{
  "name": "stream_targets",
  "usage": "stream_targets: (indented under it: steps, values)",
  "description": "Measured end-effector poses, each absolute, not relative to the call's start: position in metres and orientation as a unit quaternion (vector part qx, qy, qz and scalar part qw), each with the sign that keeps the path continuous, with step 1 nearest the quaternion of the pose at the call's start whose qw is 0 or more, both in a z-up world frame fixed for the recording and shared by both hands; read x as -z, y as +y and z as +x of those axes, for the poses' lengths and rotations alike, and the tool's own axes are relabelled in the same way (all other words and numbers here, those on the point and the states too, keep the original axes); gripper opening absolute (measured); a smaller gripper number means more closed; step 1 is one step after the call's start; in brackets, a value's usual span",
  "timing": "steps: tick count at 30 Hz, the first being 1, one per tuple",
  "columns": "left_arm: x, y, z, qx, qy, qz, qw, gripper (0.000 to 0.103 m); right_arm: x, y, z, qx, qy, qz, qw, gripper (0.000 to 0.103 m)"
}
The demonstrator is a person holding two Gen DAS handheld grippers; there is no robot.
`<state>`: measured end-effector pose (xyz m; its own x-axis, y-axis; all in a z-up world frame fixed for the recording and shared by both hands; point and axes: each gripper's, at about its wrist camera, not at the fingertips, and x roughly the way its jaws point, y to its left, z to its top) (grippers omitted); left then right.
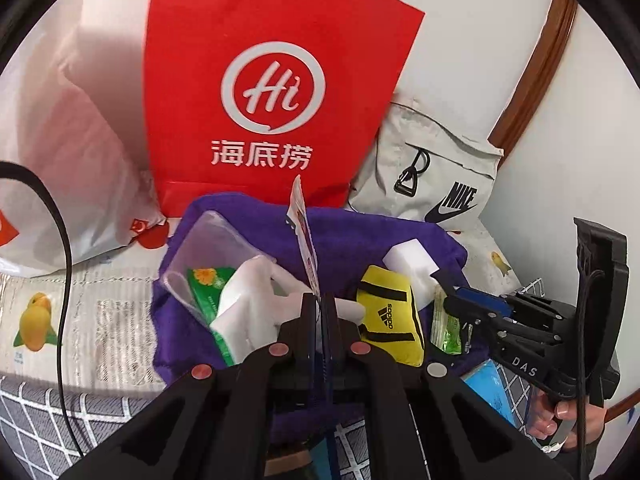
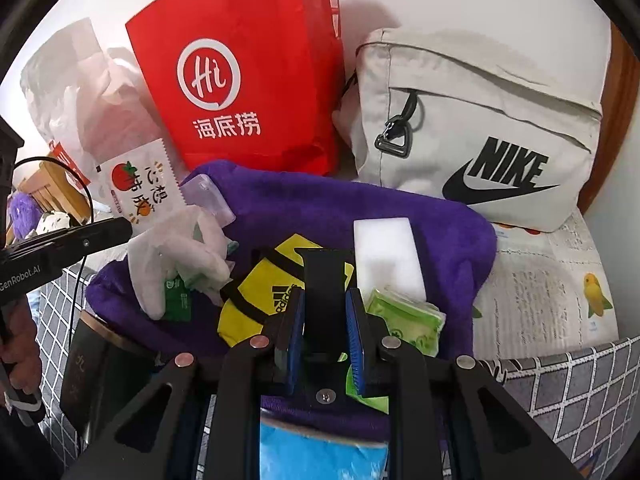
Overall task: Organize soft objects
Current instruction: 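Carry the snack packet with the left tool onto the towel, then open the left tool over the towel and withdraw both tools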
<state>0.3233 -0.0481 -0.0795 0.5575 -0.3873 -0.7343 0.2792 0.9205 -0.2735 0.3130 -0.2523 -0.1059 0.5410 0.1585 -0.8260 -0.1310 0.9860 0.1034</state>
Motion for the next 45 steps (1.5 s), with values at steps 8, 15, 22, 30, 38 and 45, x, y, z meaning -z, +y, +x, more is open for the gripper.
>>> stream_targets:
  steps: [8,15,22,30,38,45]
  values:
    - [0.092,-0.061,0.337,0.194,0.454,-0.057,0.868,0.004,0.12,-0.253,0.323,-0.087,0.489,0.018,0.868,0.021]
    - [0.105,-0.066,0.35,0.197,0.488,-0.057,0.848,0.004,0.123,-0.259,0.329,-0.083,0.494,0.031,0.865,0.021]
    - [0.101,-0.066,0.349,0.194,0.492,-0.064,0.846,0.037,0.111,-0.259,0.323,-0.089,0.48,0.037,0.872,0.047]
    - [0.084,-0.059,0.333,0.159,0.484,-0.038,0.86,0.065,0.078,-0.26,0.302,-0.07,0.442,0.031,0.894,0.066]
    - [0.055,-0.039,0.29,0.133,0.461,-0.014,0.877,0.073,0.044,-0.257,0.263,-0.041,0.413,0.014,0.91,0.074]
    - [0.03,-0.019,0.234,0.112,0.431,0.004,0.895,0.084,0.021,-0.249,0.206,-0.026,0.393,0.013,0.919,0.09]
